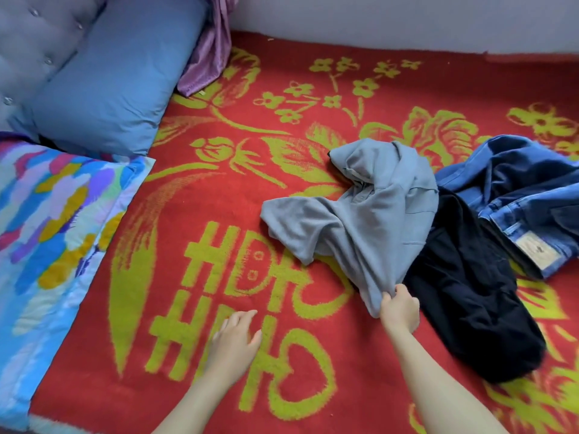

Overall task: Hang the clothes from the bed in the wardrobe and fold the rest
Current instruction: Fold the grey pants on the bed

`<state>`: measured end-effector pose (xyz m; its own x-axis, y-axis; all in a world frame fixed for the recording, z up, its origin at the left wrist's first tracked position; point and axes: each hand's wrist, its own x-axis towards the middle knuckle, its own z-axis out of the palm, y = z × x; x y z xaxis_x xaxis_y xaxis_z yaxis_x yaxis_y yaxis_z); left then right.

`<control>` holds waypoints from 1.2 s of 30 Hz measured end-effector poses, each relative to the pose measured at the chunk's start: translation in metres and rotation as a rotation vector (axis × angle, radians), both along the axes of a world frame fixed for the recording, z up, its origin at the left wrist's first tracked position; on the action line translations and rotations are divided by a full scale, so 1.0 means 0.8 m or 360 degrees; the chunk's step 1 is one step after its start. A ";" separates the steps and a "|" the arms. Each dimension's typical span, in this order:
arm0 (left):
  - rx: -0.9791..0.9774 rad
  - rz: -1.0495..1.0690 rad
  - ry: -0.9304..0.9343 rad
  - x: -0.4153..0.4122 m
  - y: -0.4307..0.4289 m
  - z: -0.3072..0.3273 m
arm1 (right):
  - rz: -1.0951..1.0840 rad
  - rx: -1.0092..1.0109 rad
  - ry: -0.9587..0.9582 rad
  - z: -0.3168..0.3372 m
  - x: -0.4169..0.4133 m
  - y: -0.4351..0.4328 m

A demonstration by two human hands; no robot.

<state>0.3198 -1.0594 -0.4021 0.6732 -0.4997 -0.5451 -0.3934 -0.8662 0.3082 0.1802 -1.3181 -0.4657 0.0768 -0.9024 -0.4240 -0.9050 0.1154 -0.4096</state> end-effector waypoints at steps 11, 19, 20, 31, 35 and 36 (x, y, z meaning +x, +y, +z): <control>-0.0284 -0.0403 -0.0011 -0.041 0.047 0.073 | 0.0014 -0.0626 -0.0554 0.190 0.004 0.148; -0.1002 -0.0917 -0.0127 -0.001 0.074 0.183 | 0.0151 -0.1130 -0.0894 0.361 0.059 0.273; -0.1116 -0.0947 -0.0129 0.009 0.079 0.196 | 0.0123 -0.1127 -0.0925 0.377 0.068 0.284; -0.1477 -0.0688 0.0152 0.064 0.132 0.286 | -0.0043 -0.0791 -0.1184 0.400 0.072 0.334; -0.1338 -0.0671 -0.0132 0.064 0.130 0.302 | -0.0088 -0.0586 -0.1144 0.367 0.049 0.349; -0.1336 -0.0657 -0.0169 0.060 0.127 0.308 | -0.0143 -0.0585 -0.1136 0.356 0.039 0.356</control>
<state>0.3677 -0.9580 -0.1558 0.3806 -0.9115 0.1560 -0.6817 -0.1625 0.7133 0.2112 -1.0333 -0.1805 0.1376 -0.9902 0.0252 -0.4043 -0.0794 -0.9112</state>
